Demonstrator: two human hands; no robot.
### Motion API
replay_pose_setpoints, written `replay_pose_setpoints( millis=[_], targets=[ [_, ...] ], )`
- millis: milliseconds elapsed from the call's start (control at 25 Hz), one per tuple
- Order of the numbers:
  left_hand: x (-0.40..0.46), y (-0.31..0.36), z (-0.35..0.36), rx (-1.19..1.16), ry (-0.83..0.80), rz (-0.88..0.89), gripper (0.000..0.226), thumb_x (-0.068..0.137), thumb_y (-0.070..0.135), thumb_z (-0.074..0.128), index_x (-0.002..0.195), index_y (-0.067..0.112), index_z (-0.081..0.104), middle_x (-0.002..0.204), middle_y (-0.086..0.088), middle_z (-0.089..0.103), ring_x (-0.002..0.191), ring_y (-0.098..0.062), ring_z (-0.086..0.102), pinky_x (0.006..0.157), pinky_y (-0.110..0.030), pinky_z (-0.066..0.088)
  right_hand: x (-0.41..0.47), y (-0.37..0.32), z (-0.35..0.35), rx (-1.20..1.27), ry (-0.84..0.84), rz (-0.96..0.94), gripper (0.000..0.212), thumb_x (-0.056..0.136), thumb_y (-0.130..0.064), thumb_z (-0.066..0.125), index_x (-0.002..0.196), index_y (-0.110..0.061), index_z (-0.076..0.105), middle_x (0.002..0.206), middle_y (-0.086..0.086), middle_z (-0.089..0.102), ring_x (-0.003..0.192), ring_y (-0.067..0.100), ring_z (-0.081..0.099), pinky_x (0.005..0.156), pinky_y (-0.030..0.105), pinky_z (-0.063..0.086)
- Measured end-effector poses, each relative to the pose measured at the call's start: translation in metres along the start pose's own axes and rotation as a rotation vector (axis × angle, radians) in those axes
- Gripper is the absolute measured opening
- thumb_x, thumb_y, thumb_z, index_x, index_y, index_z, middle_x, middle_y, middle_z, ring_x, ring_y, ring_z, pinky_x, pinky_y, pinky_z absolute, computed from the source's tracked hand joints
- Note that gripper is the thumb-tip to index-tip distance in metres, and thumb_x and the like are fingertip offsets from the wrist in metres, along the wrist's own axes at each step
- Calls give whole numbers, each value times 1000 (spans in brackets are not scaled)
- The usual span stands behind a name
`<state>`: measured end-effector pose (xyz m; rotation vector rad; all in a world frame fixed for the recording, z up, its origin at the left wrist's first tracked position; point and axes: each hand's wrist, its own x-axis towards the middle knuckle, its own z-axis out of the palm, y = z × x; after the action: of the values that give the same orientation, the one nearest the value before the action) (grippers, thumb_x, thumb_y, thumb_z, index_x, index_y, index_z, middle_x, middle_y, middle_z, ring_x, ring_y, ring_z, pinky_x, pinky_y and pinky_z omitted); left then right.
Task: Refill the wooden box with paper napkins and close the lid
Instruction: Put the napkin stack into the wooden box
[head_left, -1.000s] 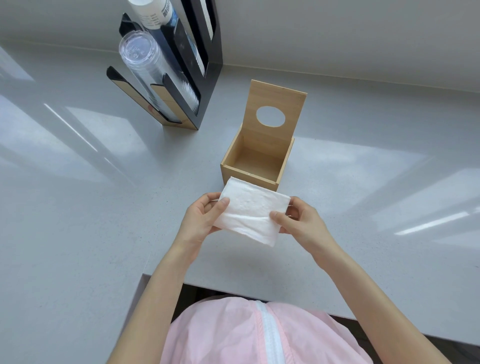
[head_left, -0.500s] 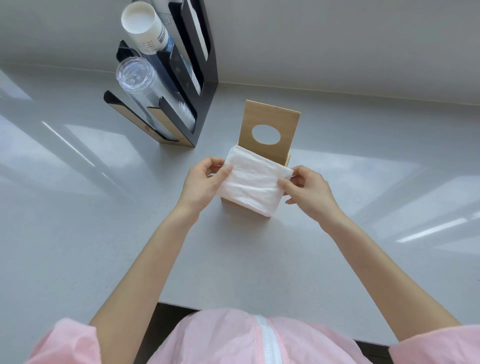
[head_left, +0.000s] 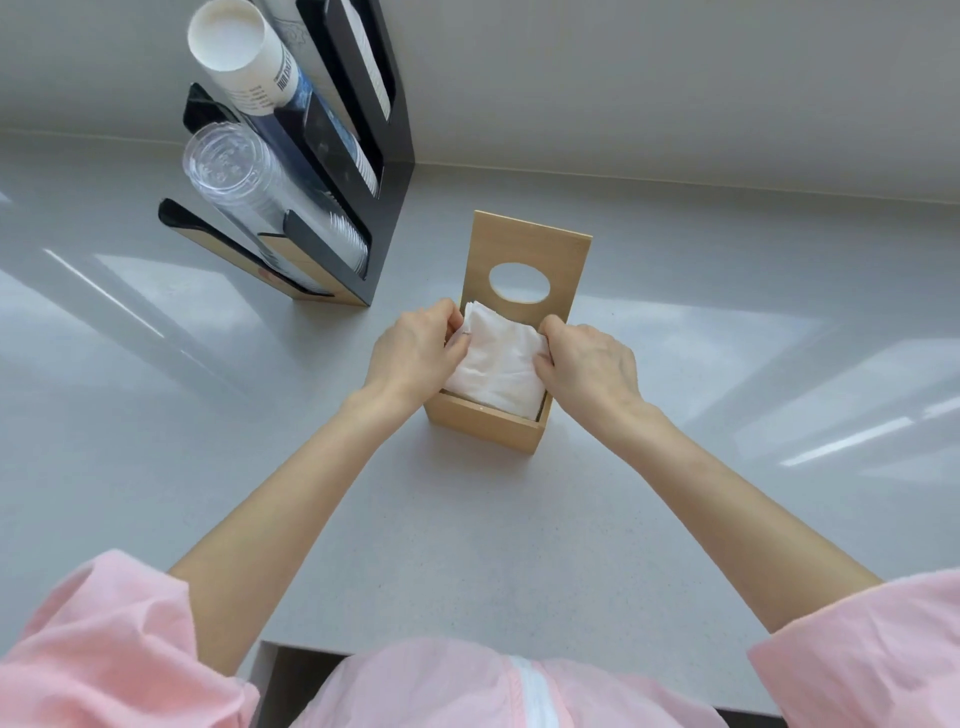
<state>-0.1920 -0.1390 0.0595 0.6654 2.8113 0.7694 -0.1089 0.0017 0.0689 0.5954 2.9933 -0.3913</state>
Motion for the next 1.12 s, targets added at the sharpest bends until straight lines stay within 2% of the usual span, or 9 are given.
replay_pose_setpoints(
  millis=[160, 320, 440, 600, 720, 800, 880, 1000, 1120],
  targets=[
    [-3, -2, 5, 96, 38, 51, 20, 91, 22, 47, 96, 6, 56, 92, -13, 69, 88, -34, 60, 70, -38, 46, 0, 4, 6, 11, -3, -31, 13, 89, -7, 38, 98, -7, 48, 88, 10, 55, 76, 29, 41, 60, 33, 30],
    [-11, 3, 8, 107, 53, 62, 19, 91, 21, 45, 95, 6, 56, 92, -13, 68, 86, -34, 59, 65, -35, 41, 1, 9, -1, -28, -33, -53, 22, 91, -12, 38, 110, -11, 50, 84, 3, 43, 87, 31, 47, 64, 33, 31],
    [-16, 11, 14, 228, 34, 113, 17, 92, 18, 42, 96, 6, 54, 94, -11, 66, 90, -34, 55, 66, -33, 30, 5, 11, -6, -96, -60, -48, 25, 90, -8, 40, 112, -10, 52, 84, 7, 47, 95, 33, 53, 65, 31, 30],
    [-10, 16, 23, 553, -28, 202, 16, 91, 12, 40, 98, 7, 54, 98, -10, 66, 102, -29, 49, 76, -33, 28, 12, 2, -12, -289, -123, -88, 15, 85, 1, 46, 93, -7, 55, 102, 13, 64, 83, 34, 52, 54, 28, 29],
    [-2, 16, 29, 698, -110, 225, 13, 86, 7, 49, 96, 9, 55, 96, -8, 69, 103, -27, 49, 73, -30, 20, 12, -9, -11, -428, -211, -146, 18, 83, 6, 48, 74, -10, 52, 107, 10, 66, 87, 32, 56, 51, 25, 27],
    [2, 19, 30, 764, -157, 242, 14, 83, 5, 53, 96, 9, 57, 96, -8, 69, 103, -27, 50, 74, -30, 19, 11, -15, -7, -478, -247, -174, 22, 83, 5, 50, 87, -15, 59, 110, 8, 66, 102, 28, 59, 59, 27, 32],
    [5, 22, 30, 803, -171, 253, 15, 82, 4, 53, 96, 9, 57, 96, -8, 69, 102, -27, 52, 74, -31, 19, 12, -19, -3, -507, -251, -179, 25, 83, 2, 53, 101, -13, 63, 112, 6, 65, 108, 24, 58, 52, 25, 30],
    [7, 20, 33, 835, -150, 267, 18, 81, 5, 54, 99, 6, 53, 93, -9, 71, 98, -28, 55, 72, -31, 18, 14, -19, 0, -535, -244, -189, 25, 82, 0, 56, 102, -12, 64, 111, 4, 66, 108, 22, 59, 50, 23, 28],
    [3, 19, 33, 829, -146, 265, 25, 86, 19, 56, 104, 4, 47, 93, -10, 71, 98, -28, 56, 72, -31, 19, 14, -14, 1, -532, -215, -196, 25, 82, 2, 55, 102, -12, 64, 110, 4, 66, 107, 22, 59, 63, 24, 33]
  ],
)
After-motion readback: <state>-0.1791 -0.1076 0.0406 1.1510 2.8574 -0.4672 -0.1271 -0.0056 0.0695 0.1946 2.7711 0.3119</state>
